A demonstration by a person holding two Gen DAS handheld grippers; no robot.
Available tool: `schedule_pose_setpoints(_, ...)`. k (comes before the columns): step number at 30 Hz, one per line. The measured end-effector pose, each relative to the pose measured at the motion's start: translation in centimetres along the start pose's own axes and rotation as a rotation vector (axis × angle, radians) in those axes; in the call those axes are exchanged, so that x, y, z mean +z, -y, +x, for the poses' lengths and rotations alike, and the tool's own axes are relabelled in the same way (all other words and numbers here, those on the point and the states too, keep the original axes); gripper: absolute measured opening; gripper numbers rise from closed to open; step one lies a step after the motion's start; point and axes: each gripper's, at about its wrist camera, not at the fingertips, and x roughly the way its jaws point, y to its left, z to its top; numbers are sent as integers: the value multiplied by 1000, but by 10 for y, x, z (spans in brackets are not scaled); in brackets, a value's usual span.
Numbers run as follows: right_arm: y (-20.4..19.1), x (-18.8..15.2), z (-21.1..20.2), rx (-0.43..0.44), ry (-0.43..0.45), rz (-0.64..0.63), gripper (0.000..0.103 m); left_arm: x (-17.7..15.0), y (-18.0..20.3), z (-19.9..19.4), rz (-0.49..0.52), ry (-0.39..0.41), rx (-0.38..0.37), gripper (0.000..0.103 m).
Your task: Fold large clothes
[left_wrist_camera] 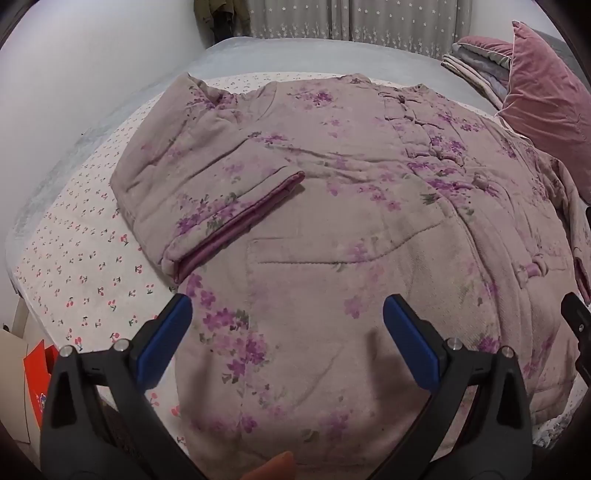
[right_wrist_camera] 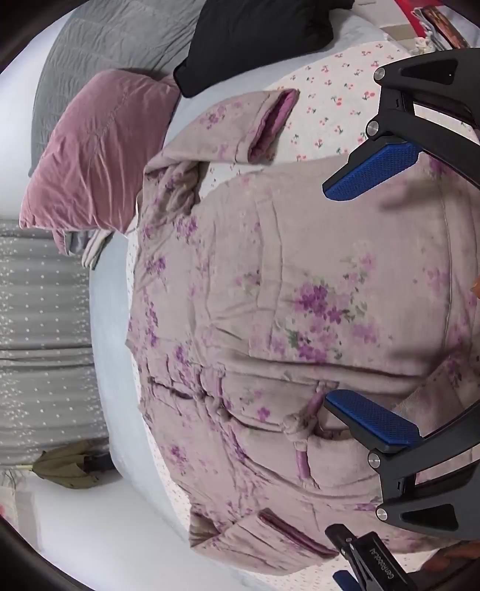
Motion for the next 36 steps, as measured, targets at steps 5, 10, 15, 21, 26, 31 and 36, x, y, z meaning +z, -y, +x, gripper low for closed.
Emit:
schedule_pose_setpoints(5, -14, -13, 9, 13, 9, -28, 103, 2, -5, 1, -2, 7, 0, 103)
schedule_pose_setpoints(10, -14, 0, 5, 34, 3, -66, 103, 0, -6, 0, 8, 12, -2, 103)
schedule_pose_setpoints(15, -14, 5, 5, 38, -7, -65, 103, -1, -4, -1, 14, 11, -5, 103)
schedule_pose_setpoints(21, -11, 6, 7, 58, -21, -51, 103, -2, 0, -1, 22, 14, -5, 103)
schedule_pose_setpoints(26, -9, 6, 7, 67, -26, -45, 103, -2, 2, -2, 24, 17, -5, 103)
schedule_pose_setpoints(31, -9, 6, 7, 67, -27, -44, 103, -2, 3, -2, 24, 17, -7, 103)
schedule_pose_setpoints(36, -10, 6, 7, 65, -28, -45, 103, -2, 2, -3, 24, 18, -12, 103)
